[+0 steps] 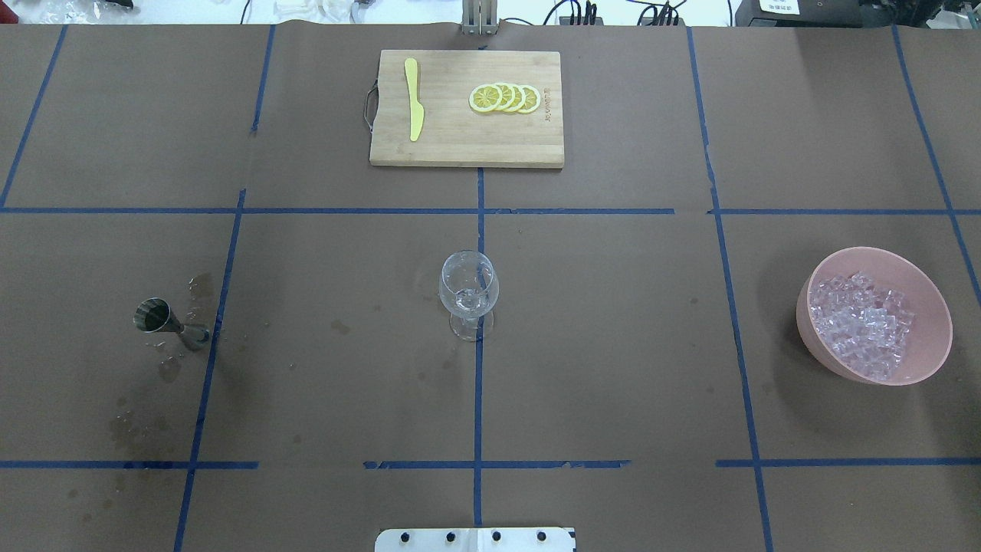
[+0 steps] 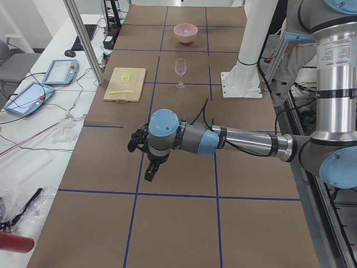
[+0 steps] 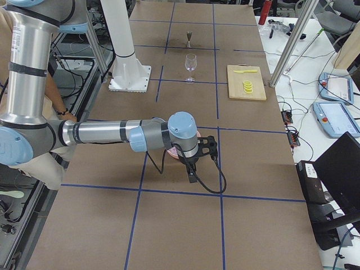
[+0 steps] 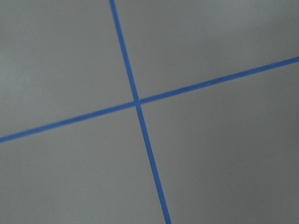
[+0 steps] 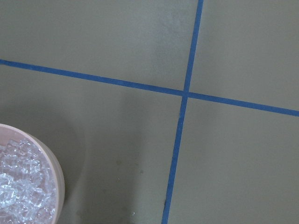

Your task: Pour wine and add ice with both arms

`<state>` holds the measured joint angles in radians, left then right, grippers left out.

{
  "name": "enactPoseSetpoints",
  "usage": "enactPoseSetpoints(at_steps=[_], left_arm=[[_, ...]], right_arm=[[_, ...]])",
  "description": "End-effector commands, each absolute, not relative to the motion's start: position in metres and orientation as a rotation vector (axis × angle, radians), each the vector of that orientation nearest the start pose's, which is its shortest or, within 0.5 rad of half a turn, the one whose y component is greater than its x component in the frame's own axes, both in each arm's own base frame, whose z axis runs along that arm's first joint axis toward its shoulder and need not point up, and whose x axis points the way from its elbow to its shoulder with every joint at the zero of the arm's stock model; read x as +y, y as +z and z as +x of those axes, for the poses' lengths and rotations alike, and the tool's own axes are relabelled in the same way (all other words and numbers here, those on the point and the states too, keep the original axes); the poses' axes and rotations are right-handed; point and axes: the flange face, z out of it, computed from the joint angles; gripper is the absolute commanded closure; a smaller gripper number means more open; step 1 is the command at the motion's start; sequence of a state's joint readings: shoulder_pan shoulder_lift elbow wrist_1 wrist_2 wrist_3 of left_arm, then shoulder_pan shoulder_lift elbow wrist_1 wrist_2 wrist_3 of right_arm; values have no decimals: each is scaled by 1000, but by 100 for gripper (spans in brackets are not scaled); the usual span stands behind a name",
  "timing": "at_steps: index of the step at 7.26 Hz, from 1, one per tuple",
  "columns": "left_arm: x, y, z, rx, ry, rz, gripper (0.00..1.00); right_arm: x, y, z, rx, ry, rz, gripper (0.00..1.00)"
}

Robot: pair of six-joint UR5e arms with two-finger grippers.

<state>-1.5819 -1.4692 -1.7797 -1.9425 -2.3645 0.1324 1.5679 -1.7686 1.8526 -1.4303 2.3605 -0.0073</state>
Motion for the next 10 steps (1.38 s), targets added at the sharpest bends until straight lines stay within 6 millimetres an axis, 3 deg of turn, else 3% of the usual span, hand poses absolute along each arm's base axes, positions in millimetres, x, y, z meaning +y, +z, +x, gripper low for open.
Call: enactPoseSetpoints(at_steps=[1, 3, 4, 6, 10], left_arm=[[-462, 546, -67, 725, 368, 834, 0], [-455, 526, -60, 798, 259, 898, 0], [-452, 514, -30, 840, 309, 945, 0], [-450, 476, 41, 904, 162, 962, 0], [-376, 460, 159, 946, -58, 1058, 0]], right_arm=[[-424, 590, 61, -802, -99, 228, 0], [-423, 589, 60, -803, -116, 270, 0], [-423, 587, 60, -804, -110, 272, 0], [-426, 581, 60, -803, -119, 303, 0], [-423, 584, 60, -809, -97, 288, 0]])
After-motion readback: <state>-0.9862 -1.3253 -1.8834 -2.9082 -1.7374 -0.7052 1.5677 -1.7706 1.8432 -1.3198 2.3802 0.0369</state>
